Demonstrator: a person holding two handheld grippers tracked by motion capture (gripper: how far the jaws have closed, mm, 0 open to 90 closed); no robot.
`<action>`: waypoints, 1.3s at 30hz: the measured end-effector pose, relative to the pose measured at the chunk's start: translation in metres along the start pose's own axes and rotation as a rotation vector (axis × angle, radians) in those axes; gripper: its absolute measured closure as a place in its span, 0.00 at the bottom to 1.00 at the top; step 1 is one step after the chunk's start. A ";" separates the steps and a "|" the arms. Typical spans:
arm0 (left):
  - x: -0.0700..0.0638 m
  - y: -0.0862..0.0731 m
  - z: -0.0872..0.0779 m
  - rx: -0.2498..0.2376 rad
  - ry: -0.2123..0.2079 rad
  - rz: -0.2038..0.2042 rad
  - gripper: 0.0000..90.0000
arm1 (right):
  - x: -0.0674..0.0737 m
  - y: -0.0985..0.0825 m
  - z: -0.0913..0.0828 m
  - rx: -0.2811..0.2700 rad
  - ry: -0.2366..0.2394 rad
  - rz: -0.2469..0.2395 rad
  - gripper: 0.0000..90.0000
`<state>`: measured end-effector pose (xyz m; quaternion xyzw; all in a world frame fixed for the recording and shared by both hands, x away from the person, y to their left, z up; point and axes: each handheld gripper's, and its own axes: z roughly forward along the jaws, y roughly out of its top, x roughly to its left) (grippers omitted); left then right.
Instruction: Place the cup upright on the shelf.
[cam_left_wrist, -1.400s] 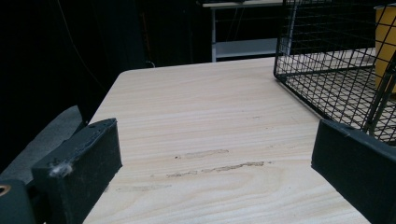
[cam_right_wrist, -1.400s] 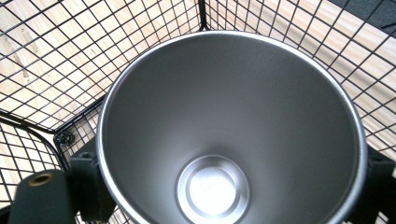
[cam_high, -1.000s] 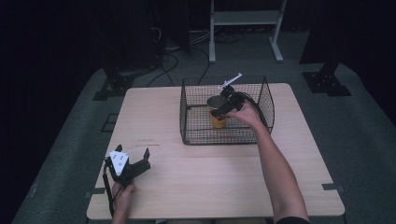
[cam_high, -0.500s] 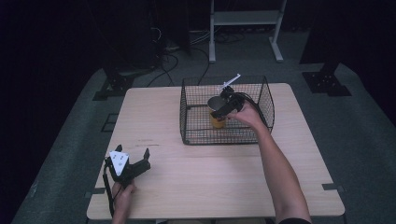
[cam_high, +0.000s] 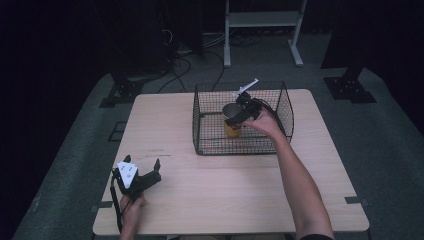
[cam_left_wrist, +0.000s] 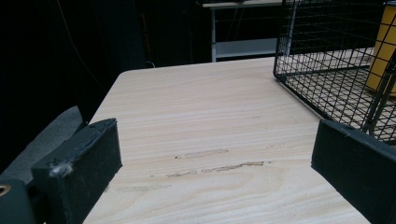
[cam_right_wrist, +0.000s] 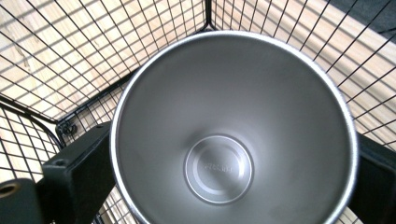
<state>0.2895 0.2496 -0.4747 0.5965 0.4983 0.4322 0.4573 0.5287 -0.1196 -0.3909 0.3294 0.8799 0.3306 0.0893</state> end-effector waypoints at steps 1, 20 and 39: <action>0.000 0.000 0.000 0.000 0.000 0.000 0.01 | 0.000 0.001 -0.002 -0.013 0.005 0.006 0.03; 0.000 0.000 0.000 0.005 0.002 0.005 0.01 | -0.002 0.009 -0.027 -0.134 0.015 0.040 0.03; -0.001 0.000 0.001 0.004 0.004 0.010 0.01 | -0.012 -0.005 -0.063 -0.170 -0.027 0.073 0.03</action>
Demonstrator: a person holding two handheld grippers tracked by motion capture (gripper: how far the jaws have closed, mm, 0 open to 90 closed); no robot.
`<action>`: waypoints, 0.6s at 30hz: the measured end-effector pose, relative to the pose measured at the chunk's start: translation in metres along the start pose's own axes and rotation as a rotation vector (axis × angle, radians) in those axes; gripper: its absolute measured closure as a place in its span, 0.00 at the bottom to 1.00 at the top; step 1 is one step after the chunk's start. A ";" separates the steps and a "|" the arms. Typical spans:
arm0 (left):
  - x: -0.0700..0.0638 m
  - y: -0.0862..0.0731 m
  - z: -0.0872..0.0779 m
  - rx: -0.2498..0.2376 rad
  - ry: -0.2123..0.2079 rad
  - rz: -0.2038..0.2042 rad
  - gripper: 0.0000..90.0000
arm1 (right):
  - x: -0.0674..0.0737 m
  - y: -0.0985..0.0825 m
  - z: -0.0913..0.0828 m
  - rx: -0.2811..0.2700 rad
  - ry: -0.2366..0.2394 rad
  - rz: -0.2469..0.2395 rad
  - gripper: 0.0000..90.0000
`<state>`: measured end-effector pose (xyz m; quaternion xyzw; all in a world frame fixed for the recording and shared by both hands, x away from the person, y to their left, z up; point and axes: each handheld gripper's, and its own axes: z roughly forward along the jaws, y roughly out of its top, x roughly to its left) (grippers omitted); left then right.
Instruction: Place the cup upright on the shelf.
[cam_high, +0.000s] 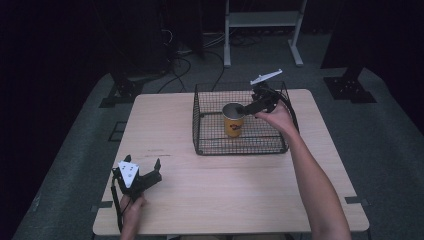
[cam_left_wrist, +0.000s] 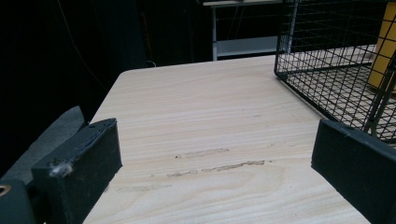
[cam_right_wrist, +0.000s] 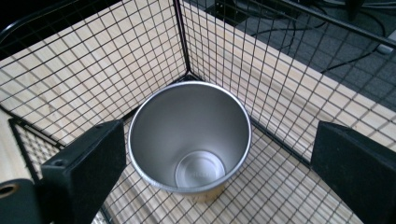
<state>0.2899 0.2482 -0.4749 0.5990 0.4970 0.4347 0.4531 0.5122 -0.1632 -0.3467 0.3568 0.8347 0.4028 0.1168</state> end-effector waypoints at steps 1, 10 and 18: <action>0.000 0.000 0.000 -0.002 -0.002 -0.001 0.01 | 0.000 -0.001 -0.002 -0.003 -0.002 -0.002 0.03; 0.000 0.000 -0.001 -0.002 -0.004 -0.003 0.01 | 0.003 -0.003 -0.018 -0.024 -0.010 0.003 0.06; 0.000 0.000 0.000 -0.002 -0.004 -0.003 0.01 | 0.002 -0.008 -0.027 -0.026 0.006 0.007 0.06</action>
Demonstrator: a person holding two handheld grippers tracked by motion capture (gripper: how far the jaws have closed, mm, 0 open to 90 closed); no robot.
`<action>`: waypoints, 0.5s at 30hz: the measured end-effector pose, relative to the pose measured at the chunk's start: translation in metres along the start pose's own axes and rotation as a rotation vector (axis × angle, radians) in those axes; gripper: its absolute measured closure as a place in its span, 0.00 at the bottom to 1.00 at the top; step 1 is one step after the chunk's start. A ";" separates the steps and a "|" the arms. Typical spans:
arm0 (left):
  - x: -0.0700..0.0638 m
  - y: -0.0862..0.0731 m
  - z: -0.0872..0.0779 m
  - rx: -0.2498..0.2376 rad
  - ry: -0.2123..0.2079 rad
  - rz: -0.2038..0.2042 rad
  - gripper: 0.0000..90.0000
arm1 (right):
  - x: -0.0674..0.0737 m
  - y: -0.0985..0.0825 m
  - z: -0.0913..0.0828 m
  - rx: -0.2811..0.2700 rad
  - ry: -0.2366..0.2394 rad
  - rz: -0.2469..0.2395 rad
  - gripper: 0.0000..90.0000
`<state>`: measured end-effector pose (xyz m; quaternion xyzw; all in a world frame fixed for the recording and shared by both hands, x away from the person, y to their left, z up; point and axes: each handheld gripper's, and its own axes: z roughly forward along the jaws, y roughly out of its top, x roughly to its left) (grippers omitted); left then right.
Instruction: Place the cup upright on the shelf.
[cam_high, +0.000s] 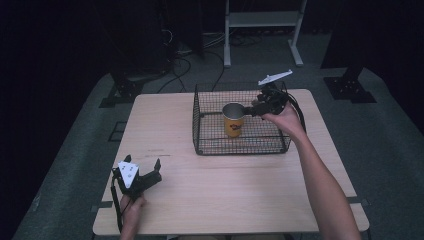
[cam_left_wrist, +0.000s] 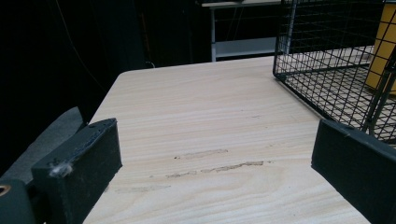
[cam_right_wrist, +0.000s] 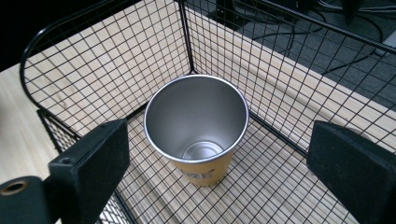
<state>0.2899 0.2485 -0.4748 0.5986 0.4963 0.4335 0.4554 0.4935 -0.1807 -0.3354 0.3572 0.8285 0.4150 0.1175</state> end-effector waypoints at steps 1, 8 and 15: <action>0.000 0.000 0.000 0.000 0.000 0.000 0.01 | 0.000 -0.002 -0.002 -0.005 0.003 0.005 0.06; 0.000 0.000 0.000 0.000 -0.001 0.003 0.01 | 0.018 -0.001 -0.009 -0.023 0.048 0.005 0.07; 0.000 0.000 0.000 0.000 -0.001 0.001 0.01 | 0.022 -0.006 -0.011 -0.019 0.051 -0.006 0.07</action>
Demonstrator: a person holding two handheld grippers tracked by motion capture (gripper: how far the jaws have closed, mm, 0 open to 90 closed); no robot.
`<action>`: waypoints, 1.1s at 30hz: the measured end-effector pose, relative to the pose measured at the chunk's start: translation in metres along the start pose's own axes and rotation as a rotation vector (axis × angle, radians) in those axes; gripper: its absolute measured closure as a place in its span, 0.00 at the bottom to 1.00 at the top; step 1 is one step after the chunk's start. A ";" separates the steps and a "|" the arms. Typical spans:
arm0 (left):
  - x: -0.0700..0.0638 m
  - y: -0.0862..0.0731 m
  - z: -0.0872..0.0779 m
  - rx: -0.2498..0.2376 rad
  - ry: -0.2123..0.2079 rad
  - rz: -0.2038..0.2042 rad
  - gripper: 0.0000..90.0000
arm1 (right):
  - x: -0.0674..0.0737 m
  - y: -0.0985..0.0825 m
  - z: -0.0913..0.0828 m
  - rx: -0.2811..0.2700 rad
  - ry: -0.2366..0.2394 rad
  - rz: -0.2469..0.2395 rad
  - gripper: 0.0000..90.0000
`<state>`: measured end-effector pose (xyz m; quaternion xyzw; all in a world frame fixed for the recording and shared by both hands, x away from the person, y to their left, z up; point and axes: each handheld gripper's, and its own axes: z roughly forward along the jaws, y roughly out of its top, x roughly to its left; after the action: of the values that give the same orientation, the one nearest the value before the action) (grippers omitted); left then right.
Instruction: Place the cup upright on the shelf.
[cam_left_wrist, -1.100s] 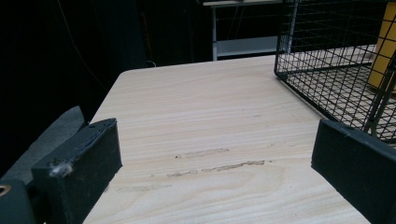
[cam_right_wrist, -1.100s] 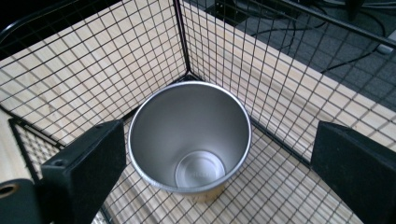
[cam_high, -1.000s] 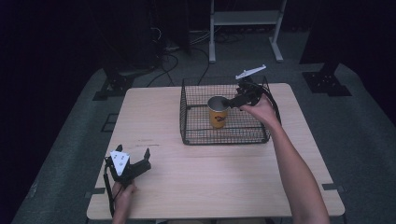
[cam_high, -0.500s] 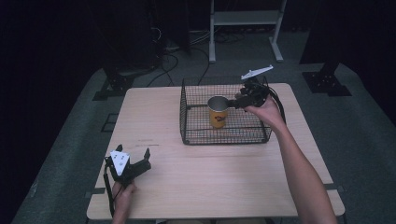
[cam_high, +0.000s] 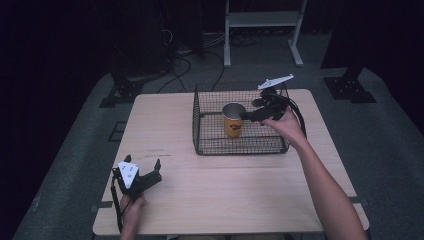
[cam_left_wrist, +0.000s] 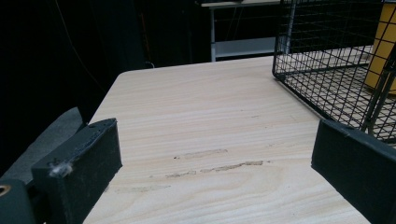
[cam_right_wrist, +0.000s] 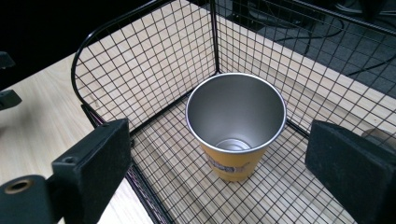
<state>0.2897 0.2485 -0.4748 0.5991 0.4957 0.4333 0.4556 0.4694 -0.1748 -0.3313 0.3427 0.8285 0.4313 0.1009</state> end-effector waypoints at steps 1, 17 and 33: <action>0.000 0.000 0.000 0.000 0.000 -0.001 0.01 | 0.000 -0.001 0.000 -0.001 0.003 0.002 0.07; 0.000 0.000 0.000 0.001 0.000 0.000 0.01 | 0.013 -0.028 -0.013 -0.001 0.036 -0.032 0.07; 0.000 0.000 0.000 0.000 -0.002 0.006 0.01 | 0.024 -0.054 -0.031 -0.034 0.064 -0.042 0.07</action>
<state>0.2898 0.2480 -0.4749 0.6012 0.4934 0.4341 0.4545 0.4110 -0.2007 -0.3518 0.3094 0.8309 0.4538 0.0892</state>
